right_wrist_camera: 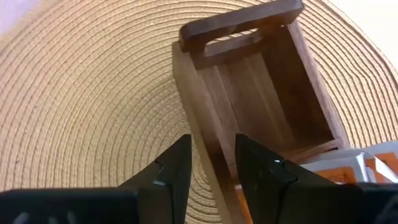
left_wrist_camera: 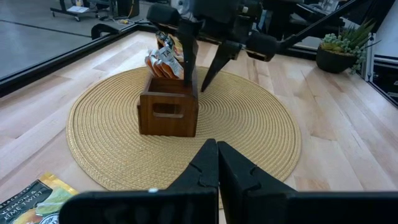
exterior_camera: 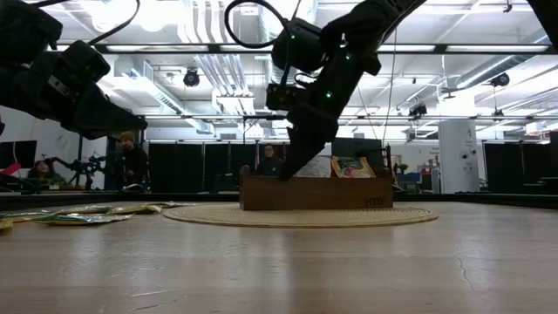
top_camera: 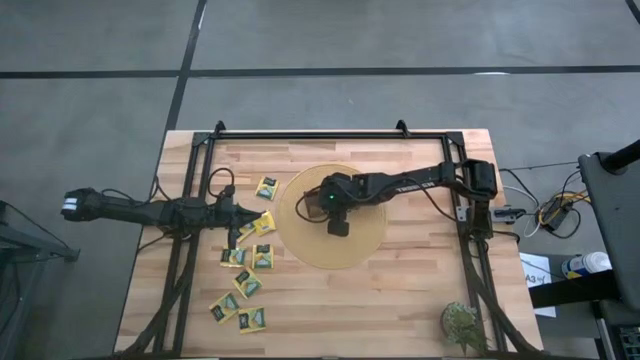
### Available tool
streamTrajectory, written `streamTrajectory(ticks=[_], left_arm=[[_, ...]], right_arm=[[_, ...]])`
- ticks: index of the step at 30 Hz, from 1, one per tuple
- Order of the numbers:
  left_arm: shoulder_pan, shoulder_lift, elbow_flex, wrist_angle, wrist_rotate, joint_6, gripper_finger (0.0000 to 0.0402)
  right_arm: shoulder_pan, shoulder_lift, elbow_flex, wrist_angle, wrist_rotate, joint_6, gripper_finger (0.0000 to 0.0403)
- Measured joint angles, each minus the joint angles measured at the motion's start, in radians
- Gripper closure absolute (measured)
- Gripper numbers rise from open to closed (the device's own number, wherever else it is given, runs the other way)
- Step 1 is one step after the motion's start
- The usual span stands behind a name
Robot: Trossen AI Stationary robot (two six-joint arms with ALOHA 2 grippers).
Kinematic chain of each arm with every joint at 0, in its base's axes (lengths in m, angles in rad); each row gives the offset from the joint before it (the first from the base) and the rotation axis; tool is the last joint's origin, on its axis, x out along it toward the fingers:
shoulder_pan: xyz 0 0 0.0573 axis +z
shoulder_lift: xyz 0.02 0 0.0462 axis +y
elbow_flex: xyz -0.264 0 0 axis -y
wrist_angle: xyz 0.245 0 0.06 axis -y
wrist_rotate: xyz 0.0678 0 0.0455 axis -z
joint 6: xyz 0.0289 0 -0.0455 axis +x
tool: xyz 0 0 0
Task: Pick & Place Tea
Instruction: Adjust the wooden organizer on the tablemat
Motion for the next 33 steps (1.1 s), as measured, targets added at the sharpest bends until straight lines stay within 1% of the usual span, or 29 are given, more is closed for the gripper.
streamTrajectory(ticks=[4, 8, 16, 18, 21, 24, 33], left_arm=[[0.000, 0.000, 0.000, 0.000, 0.000, 0.000, 0.0402], [0.000, 0.000, 0.000, 0.000, 0.000, 0.000, 0.0402], [0.000, 0.000, 0.000, 0.000, 0.000, 0.000, 0.0402], [0.000, 0.000, 0.000, 0.000, 0.000, 0.000, 0.0402], [0.000, 0.000, 0.000, 0.000, 0.000, 0.000, 0.0402], [0.000, 0.000, 0.000, 0.000, 0.000, 0.000, 0.0402], [0.000, 0.000, 0.000, 0.000, 0.000, 0.000, 0.0402]], right_arm=[[0.001, 0.000, -0.011, 0.008, 0.021, 0.022, 0.0298], [0.001, 0.000, -0.035, 0.063, 0.024, 0.062, 0.0315], [0.001, 0.000, -0.042, 0.084, 0.029, 0.214, 0.0374], [0.002, 0.000, -0.042, 0.085, 0.029, 0.219, 0.0383], [0.007, 0.000, -0.042, 0.090, 0.022, 0.180, 0.0384], [0.009, 0.001, -0.043, 0.107, -0.002, 0.127, 0.0374], [0.008, 0.002, -0.018, 0.111, -0.187, -0.056, 0.0375]])
